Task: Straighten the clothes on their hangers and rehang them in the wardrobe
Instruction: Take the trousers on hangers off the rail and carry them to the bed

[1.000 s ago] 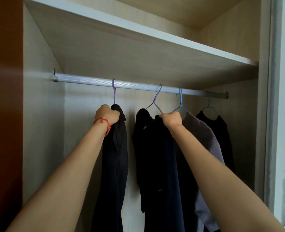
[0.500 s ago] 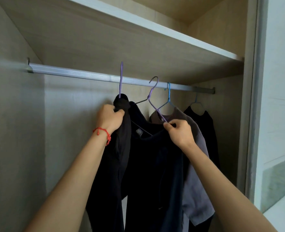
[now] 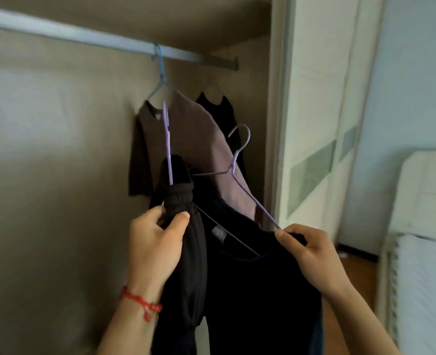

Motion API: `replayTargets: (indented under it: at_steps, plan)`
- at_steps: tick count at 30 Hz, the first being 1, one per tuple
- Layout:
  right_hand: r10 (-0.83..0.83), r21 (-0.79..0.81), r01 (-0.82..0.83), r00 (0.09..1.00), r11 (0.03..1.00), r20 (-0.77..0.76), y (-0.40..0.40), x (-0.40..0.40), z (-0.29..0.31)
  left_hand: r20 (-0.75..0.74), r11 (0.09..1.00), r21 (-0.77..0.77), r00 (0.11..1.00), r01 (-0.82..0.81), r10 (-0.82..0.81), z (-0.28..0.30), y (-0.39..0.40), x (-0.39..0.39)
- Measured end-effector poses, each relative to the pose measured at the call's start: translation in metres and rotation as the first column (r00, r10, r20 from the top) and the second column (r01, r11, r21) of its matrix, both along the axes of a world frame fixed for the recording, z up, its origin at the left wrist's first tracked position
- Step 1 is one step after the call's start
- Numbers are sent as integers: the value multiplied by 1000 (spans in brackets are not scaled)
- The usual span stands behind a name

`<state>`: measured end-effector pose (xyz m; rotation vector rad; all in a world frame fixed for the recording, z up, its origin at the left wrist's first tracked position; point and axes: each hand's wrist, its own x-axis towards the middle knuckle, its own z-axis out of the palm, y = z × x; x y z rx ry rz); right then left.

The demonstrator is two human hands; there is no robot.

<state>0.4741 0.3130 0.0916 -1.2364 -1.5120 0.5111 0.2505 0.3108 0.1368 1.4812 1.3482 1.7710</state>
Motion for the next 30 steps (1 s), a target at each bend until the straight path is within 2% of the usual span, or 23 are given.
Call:
replayTargets:
  at_steps: [4, 9, 12, 16, 21, 30]
  plan:
    - [-192, -48, 192, 981, 980, 6, -51, 36, -15, -2, 986, -68, 988, 155, -156, -24, -6, 43]
    - [-438, -53, 438, 899, 897, 5, -130, 55, -25, 1, 916, -118, 923, 383, -386, -47, -30, 80]
    - [-583, -91, 578, 811, 811, -40, -182, 54, -32, -35, 853, -145, 859, 501, -510, -61, -48, 103]
    - [-755, -150, 742, 654, 653, -52, -246, 45, -42, -23, 815, -101, 817, 571, -576, -73, -74, 131]
    - [-867, -177, 851, 497, 495, -39, -314, 33, -43, -2, 752, -94, 756, 652, -655, -82, -107, 153]
    - [-940, -201, 925, 338, 323, 44, -402, 16, -54, -32, 604, -205, 611, 770, -791, -92, -186, 162]
